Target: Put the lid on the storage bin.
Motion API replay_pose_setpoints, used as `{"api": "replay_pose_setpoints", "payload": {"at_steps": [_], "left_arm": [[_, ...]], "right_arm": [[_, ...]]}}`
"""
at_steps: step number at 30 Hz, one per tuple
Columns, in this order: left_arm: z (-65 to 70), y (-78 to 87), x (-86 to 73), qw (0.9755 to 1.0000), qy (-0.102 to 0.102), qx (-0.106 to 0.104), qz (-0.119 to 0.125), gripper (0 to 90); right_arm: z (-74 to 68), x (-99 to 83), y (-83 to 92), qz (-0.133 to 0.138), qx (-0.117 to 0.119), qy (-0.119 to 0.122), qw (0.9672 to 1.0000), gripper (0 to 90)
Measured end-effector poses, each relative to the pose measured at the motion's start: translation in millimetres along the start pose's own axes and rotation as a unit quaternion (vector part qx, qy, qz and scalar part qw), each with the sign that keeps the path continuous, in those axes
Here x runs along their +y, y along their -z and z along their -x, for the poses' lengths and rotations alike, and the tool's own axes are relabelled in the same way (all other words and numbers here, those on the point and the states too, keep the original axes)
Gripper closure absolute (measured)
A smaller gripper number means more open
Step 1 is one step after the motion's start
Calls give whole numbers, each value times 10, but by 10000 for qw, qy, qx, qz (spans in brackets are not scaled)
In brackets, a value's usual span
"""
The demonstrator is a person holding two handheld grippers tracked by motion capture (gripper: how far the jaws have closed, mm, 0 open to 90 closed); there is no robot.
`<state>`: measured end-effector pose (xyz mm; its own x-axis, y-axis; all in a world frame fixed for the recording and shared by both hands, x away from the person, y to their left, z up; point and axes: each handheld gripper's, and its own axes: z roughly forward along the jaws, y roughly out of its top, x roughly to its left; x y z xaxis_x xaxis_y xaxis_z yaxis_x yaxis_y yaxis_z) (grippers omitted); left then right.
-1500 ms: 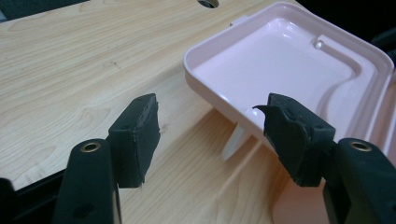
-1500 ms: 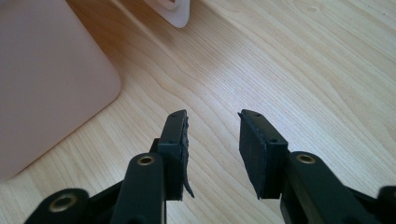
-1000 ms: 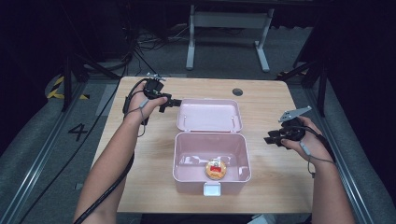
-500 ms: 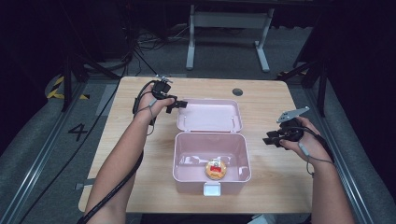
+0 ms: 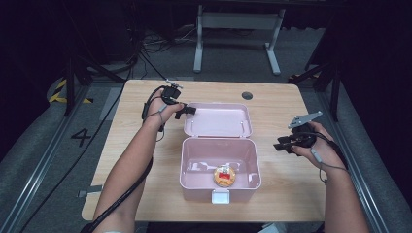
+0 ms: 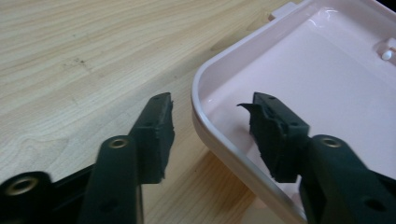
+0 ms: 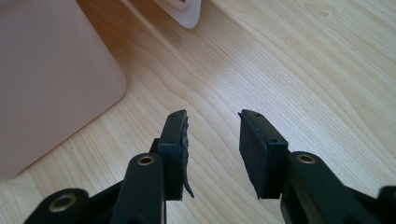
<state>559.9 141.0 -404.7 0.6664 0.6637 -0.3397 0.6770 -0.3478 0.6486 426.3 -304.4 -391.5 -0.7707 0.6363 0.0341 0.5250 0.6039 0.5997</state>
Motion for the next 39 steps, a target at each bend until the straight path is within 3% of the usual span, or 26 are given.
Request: {"api": "replay_pose_setpoints", "payload": {"at_steps": [4,8,14,20,28,39], "left_arm": [[23,8,26,10000,20,42,14,656],[23,16,41,10000,43,57,-56,670],[87,84,98,9995,-97,291,-71,690],[151,186,160,9990,-114,414,119,717],[180,351,209,9987,-26,424,280,744],[343,533,318,9961,-342,558,589,767]], "right_arm": [[5,-4,2,-6,-10,-12,10000,638],[-3,-4,2,-3,2,-11,10000,638],[-5,-4,5,20,30,-13,10000,639],[-9,-1,14,29,18,2,10000,639],[-6,-4,16,34,14,12,10000,639],[-6,-4,14,26,8,7,10000,639]]}}
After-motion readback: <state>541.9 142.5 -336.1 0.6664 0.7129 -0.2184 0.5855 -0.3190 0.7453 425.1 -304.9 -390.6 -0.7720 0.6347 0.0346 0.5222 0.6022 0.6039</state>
